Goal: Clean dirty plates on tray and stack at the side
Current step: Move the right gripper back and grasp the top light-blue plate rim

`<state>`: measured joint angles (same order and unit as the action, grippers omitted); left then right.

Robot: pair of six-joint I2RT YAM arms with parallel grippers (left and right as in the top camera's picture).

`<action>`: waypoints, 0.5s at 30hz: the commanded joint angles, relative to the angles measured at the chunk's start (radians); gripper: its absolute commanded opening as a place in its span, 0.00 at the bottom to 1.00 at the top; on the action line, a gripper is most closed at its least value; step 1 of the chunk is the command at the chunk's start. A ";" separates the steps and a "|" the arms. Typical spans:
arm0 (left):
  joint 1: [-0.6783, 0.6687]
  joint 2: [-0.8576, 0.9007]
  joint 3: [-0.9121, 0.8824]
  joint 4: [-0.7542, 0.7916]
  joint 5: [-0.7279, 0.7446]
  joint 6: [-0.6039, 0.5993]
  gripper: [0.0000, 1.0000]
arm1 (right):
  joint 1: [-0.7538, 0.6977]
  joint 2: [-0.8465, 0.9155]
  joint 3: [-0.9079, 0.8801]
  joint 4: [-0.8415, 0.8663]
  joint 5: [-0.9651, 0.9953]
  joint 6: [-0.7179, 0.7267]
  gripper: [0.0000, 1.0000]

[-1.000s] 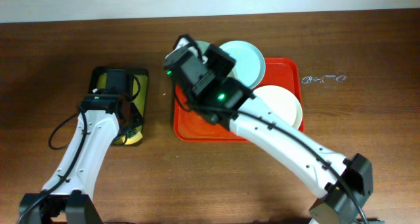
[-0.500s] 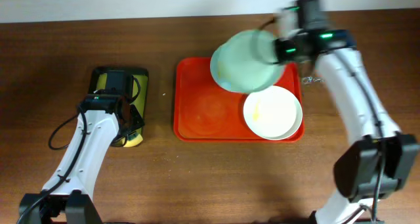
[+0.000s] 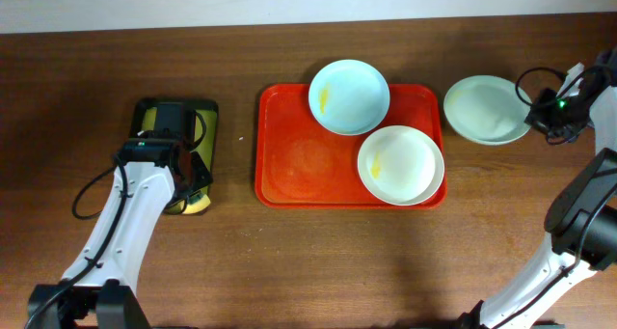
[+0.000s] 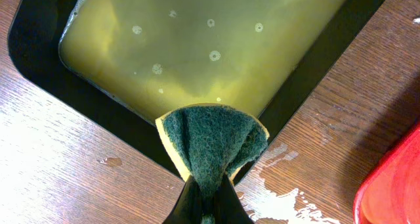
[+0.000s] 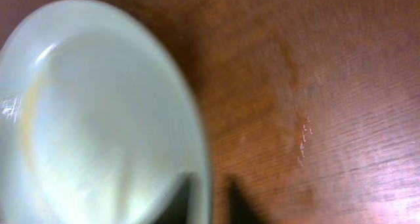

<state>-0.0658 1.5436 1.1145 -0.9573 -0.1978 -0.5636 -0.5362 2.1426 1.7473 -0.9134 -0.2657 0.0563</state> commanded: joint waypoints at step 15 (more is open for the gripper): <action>0.003 -0.023 -0.001 0.024 0.026 0.012 0.00 | 0.661 0.187 0.212 0.201 0.170 -0.086 0.62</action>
<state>-0.0658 1.5433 1.1141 -0.9340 -0.1791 -0.5636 0.0692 2.2677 1.9621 -0.7284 -0.2417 -0.0208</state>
